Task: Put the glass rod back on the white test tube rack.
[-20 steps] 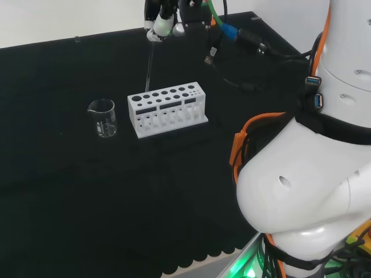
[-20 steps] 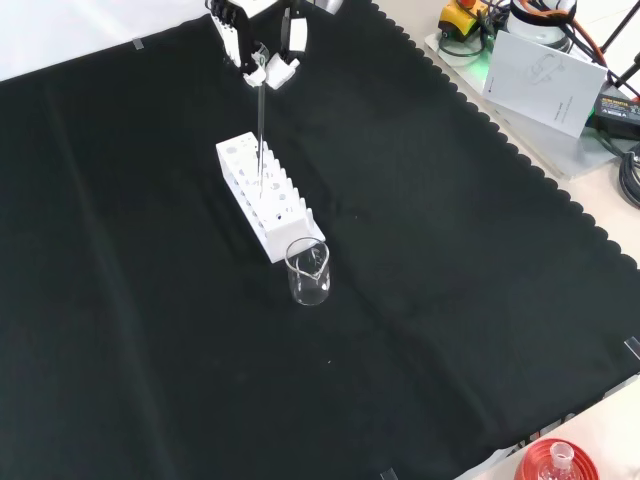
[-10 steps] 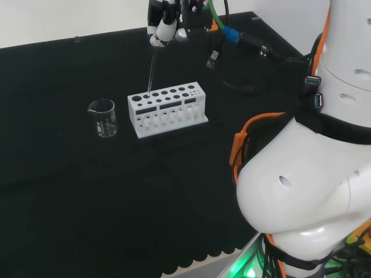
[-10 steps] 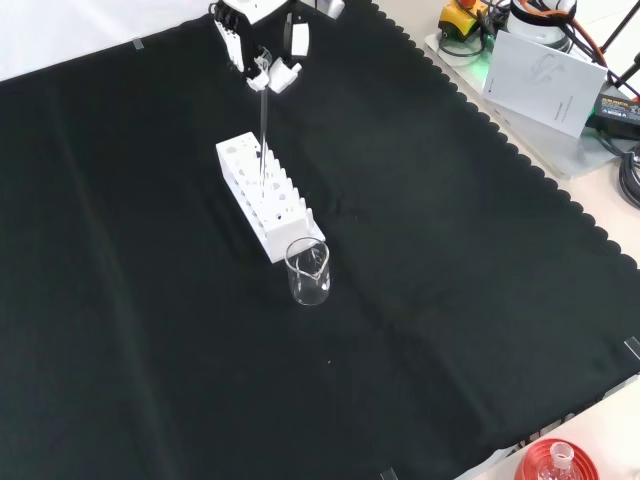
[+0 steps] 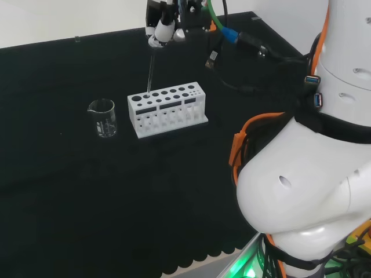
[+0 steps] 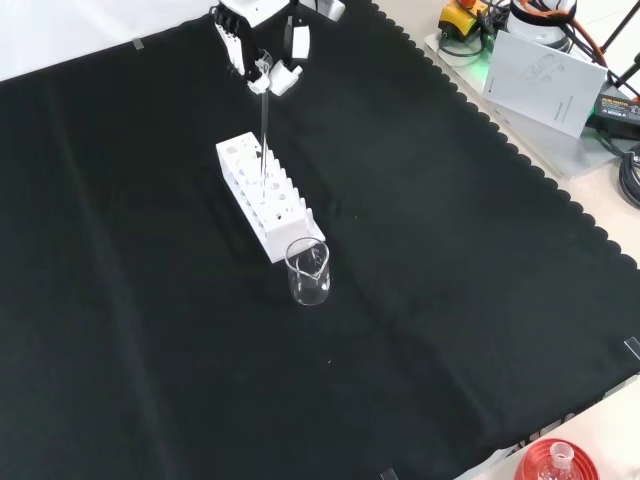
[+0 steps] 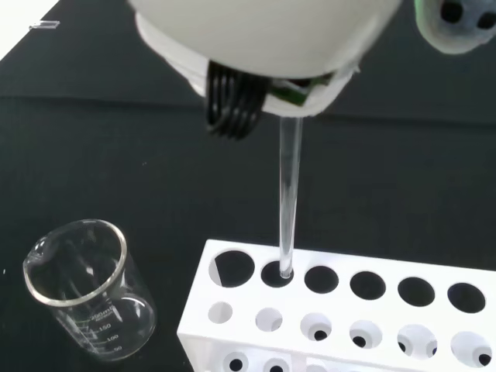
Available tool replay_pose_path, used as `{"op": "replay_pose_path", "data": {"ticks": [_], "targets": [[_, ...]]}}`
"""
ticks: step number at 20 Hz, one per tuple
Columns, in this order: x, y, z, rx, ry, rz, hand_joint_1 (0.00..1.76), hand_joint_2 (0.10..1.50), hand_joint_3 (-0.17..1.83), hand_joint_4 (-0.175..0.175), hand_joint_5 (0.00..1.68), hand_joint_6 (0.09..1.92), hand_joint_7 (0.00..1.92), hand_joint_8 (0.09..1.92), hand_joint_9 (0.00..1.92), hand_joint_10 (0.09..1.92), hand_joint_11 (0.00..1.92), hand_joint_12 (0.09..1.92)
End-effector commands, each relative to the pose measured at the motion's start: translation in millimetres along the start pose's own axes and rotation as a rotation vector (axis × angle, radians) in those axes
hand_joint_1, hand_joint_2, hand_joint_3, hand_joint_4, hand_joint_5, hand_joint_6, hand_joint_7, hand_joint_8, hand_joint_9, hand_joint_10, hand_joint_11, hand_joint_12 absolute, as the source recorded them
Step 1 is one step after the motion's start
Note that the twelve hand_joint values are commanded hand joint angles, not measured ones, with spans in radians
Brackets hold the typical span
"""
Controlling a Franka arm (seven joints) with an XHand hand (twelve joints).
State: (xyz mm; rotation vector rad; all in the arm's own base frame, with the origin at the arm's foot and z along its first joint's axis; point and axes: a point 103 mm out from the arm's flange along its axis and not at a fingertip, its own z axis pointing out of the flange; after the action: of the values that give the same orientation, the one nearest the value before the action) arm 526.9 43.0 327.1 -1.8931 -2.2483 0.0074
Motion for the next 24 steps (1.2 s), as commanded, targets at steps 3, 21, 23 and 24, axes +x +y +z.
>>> {"op": "replay_pose_path", "data": {"ticks": [3,21,23,24], "targets": [[7,4,9,0.022,-0.01,-0.012,1.33,0.54,0.8,-0.175,1.33,0.6,1.4,0.55,1.78,0.31,1.64,0.49],[28,16,39,0.097,-0.05,-0.061,1.33,0.55,0.8,-0.175,1.33,0.6,1.4,0.55,1.77,0.31,1.64,0.49],[29,16,42,0.104,-0.055,-0.062,1.33,0.55,0.8,-0.175,1.33,0.6,1.4,0.55,1.77,0.31,1.64,0.49],[29,16,43,0.107,-0.057,-0.063,1.33,0.55,0.8,-0.175,1.33,0.6,1.4,0.55,1.77,0.31,1.64,0.49]]}}
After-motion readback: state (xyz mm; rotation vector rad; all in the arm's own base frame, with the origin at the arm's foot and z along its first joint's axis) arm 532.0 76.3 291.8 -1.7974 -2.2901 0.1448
